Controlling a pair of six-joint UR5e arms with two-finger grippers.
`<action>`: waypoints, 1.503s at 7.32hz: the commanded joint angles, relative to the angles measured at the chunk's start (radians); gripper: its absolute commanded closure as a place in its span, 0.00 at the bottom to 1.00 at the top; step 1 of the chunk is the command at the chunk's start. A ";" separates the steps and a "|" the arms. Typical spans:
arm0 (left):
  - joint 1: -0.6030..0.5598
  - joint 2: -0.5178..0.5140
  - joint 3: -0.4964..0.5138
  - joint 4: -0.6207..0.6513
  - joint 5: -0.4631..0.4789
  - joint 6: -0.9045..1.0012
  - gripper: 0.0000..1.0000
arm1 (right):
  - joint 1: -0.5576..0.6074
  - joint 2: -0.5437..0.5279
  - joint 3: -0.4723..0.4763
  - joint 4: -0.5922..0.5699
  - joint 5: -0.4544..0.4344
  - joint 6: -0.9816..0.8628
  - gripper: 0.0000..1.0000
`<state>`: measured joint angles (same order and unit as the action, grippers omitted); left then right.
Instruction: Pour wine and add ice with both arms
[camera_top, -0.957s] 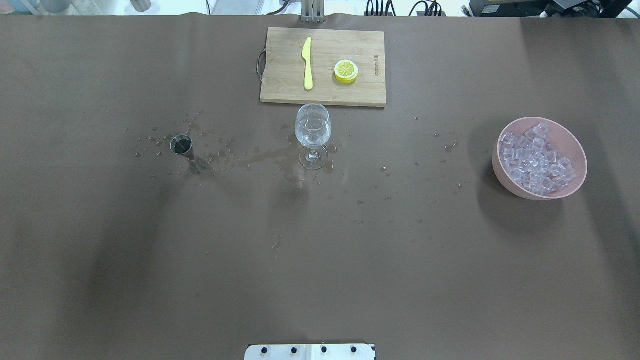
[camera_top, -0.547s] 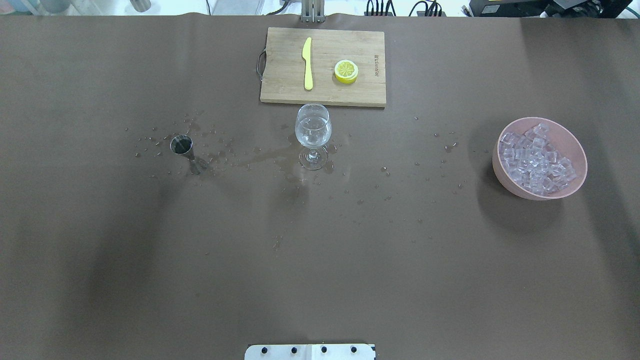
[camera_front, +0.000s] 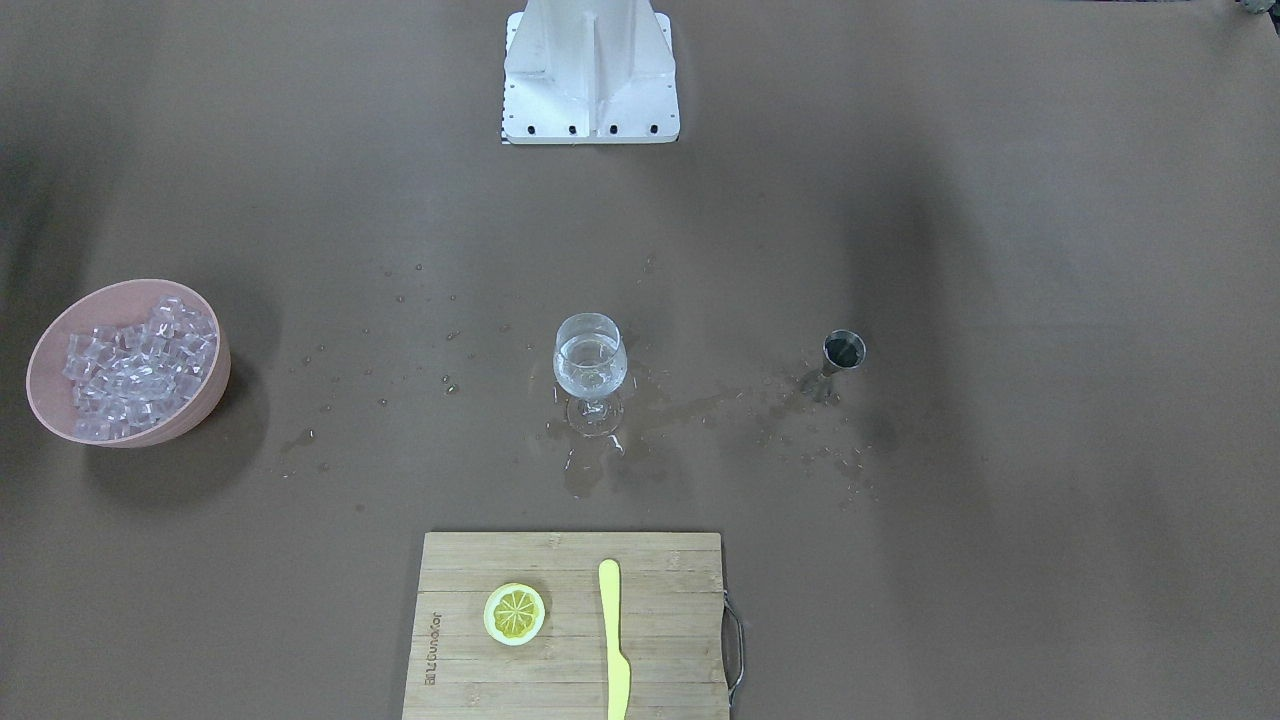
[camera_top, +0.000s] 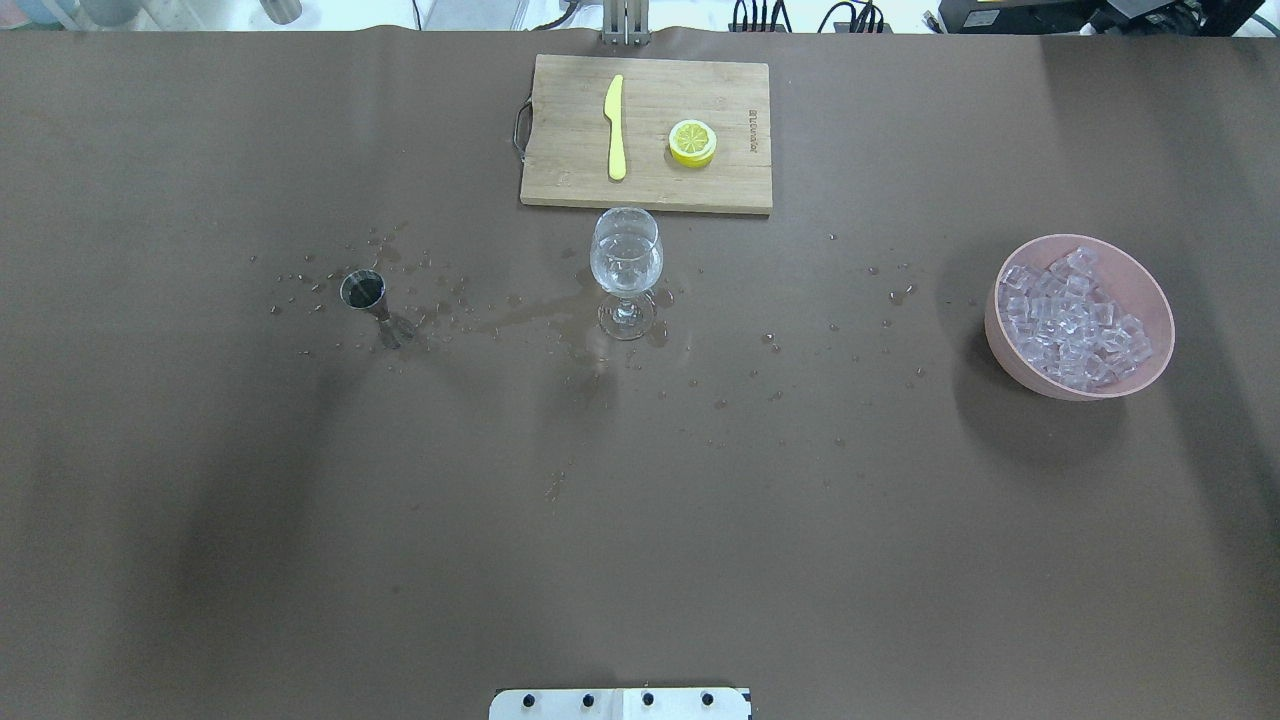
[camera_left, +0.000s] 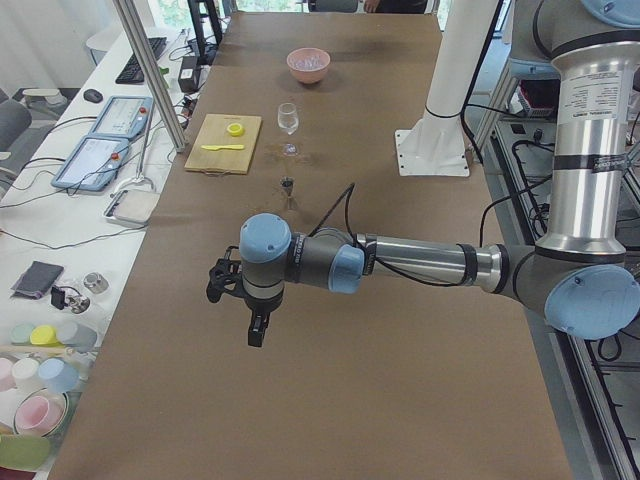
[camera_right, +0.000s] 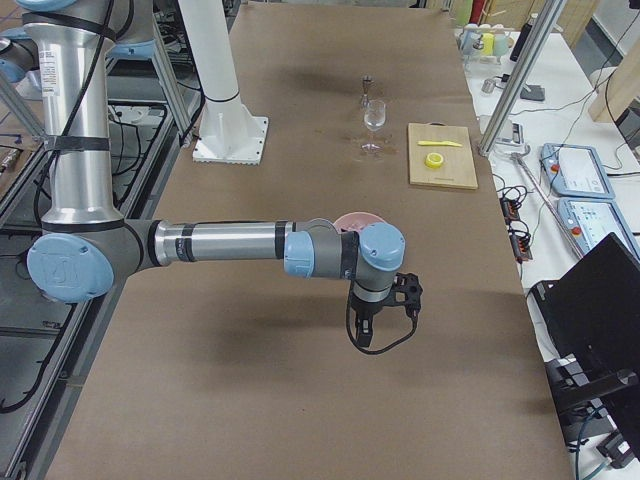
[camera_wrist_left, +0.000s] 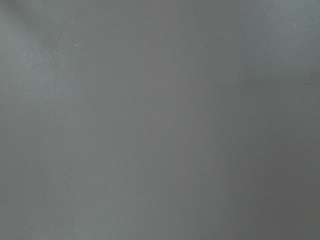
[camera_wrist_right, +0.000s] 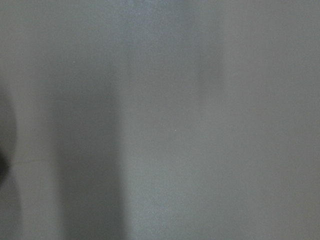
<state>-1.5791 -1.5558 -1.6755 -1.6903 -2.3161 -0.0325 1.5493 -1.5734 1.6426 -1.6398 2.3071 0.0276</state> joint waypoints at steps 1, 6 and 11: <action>0.020 -0.016 0.000 -0.038 0.000 0.000 0.02 | 0.000 0.001 0.000 0.000 0.000 0.000 0.00; 0.048 -0.036 -0.065 -0.042 0.001 -0.004 0.02 | 0.000 -0.003 0.000 0.000 0.002 0.000 0.00; 0.146 -0.133 -0.146 -0.026 0.010 -0.307 0.02 | 0.000 0.000 -0.001 -0.003 -0.009 -0.003 0.00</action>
<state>-1.4718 -1.6662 -1.7749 -1.7178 -2.3059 -0.1984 1.5493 -1.5748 1.6415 -1.6405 2.2985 0.0259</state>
